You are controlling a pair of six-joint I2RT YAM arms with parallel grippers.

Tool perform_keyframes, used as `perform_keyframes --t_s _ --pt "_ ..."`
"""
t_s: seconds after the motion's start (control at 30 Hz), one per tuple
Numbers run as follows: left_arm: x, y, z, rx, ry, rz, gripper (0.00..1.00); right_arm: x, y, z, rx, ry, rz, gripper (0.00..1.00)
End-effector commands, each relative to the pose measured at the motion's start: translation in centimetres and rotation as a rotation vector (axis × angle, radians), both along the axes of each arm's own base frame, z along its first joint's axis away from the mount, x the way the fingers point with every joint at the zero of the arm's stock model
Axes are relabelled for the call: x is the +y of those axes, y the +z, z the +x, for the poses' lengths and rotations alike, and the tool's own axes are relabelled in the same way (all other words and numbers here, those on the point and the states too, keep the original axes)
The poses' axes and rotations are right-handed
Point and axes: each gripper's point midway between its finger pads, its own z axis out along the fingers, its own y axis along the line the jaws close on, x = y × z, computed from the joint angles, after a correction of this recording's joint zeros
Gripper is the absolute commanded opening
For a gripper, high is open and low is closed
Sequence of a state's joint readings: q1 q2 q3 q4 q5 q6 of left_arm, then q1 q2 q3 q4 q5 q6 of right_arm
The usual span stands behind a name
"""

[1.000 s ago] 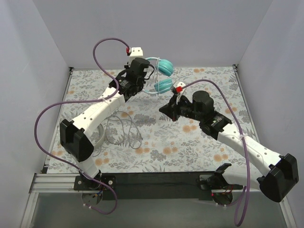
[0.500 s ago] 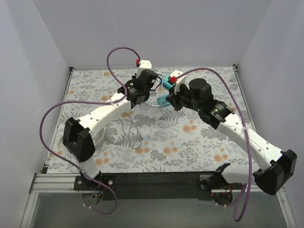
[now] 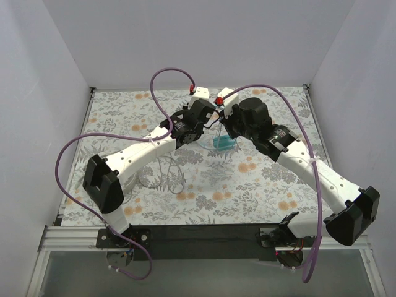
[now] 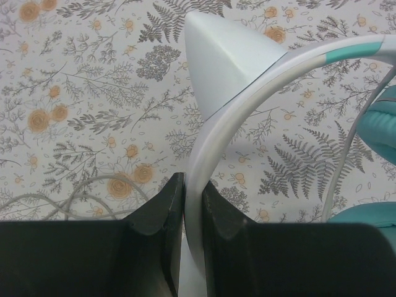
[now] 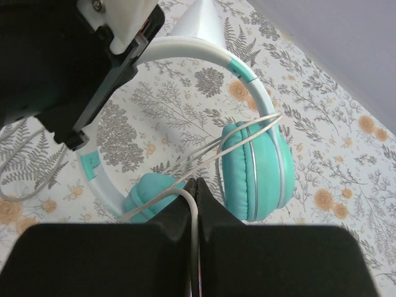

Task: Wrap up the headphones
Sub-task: Wrap the headphone cable with the right arm

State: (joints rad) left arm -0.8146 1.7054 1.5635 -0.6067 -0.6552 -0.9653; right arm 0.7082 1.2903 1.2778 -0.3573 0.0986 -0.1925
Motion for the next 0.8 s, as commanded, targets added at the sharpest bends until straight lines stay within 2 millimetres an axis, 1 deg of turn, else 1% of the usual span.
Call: perform_keyframes --t_s 0.0,0.13,0.23,0.5,0.77 --pt "0.0 3.8 -1.0 -0.064 -0.011 -0.094 0.00 -0.8 3.3 1.7 -0.111 -0.071 -0.008 0.01" --pt "-0.4 3.6 -1.6 -0.053 -0.029 -0.097 0.00 -1.3 3.3 2.3 -0.124 -0.099 -0.031 0.01" --pt "-0.2 3.6 -1.9 -0.049 -0.029 -0.101 0.00 -1.4 3.5 2.2 -0.127 -0.099 -0.027 0.01" --pt "0.3 2.8 -2.4 -0.038 -0.030 -0.083 0.00 -1.3 4.8 2.5 -0.141 -0.094 0.005 0.01" --pt "0.8 3.1 -2.5 -0.046 -0.022 -0.080 0.00 -1.2 4.8 2.7 -0.130 -0.086 0.016 0.01"
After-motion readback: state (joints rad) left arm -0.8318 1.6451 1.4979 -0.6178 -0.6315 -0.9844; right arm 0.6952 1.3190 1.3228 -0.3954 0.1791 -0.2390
